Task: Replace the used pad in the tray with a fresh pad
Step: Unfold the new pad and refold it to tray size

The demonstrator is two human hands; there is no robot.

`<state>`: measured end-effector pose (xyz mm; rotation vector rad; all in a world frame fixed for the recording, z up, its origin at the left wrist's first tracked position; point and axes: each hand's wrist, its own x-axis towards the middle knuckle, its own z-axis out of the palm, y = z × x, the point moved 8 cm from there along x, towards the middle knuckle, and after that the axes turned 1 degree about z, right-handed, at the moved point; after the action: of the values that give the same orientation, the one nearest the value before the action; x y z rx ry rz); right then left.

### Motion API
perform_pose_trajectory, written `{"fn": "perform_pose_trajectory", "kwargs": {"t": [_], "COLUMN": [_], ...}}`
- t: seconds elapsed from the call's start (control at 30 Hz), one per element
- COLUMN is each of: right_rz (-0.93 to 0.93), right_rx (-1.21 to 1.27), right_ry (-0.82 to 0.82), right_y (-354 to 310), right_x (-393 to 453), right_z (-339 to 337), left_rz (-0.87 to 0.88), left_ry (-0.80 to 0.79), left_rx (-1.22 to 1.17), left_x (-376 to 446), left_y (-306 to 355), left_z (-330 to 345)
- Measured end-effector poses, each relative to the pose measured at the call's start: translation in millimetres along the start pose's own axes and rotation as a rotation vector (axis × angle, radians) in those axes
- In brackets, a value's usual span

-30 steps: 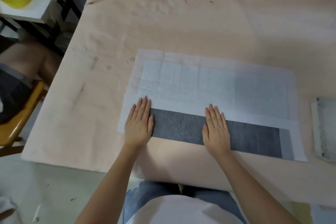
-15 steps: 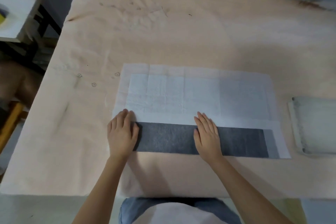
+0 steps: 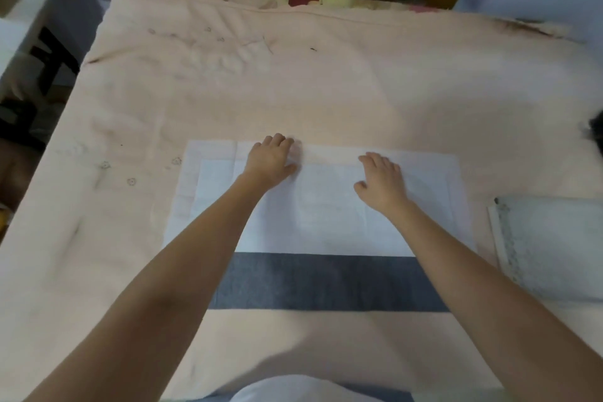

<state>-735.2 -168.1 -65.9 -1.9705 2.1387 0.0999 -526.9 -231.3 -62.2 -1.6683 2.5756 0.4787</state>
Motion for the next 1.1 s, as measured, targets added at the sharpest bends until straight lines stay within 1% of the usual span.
{"fn": "perform_pose_trajectory", "kwargs": {"t": [0.07, 0.13, 0.2, 0.3, 0.47, 0.63, 0.77, 0.93, 1.1], "right_rz": [-0.009, -0.023, -0.036, -0.069, -0.131, -0.23, -0.244, -0.249, -0.274], "right_rx": [0.004, 0.002, -0.025, -0.042, 0.062, 0.095, 0.131, 0.159, 0.145], "right_ry": [-0.017, -0.036, -0.064, -0.103, -0.204, -0.2, -0.122, 0.02, 0.054], "right_y": [8, 13, 18, 23, 27, 25, 29, 23, 17], "right_x": [18, 34, 48, 65, 75, 67, 51, 16, -38], "right_z": [-5, -8, -11, -18, -23, -26, -32, -59, -73], "left_rz": [-0.078, -0.098, -0.075, -0.068, -0.071, 0.028, 0.084, 0.162, 0.233], "left_ry": [-0.04, -0.087, -0.101, -0.127, -0.257, -0.307, -0.27, -0.145, -0.078], "left_rx": [-0.068, -0.028, 0.018, -0.015, -0.099, 0.003, -0.046, -0.057, -0.074], "left_x": [16, 27, 35, 44, 50, 42, 27, -3, -47], "left_y": [-8, -13, -13, -13, -14, -10, -5, 10, 25], "left_z": [-1, 0, -1, -5, 0, 3, -6, -35, -47]}}
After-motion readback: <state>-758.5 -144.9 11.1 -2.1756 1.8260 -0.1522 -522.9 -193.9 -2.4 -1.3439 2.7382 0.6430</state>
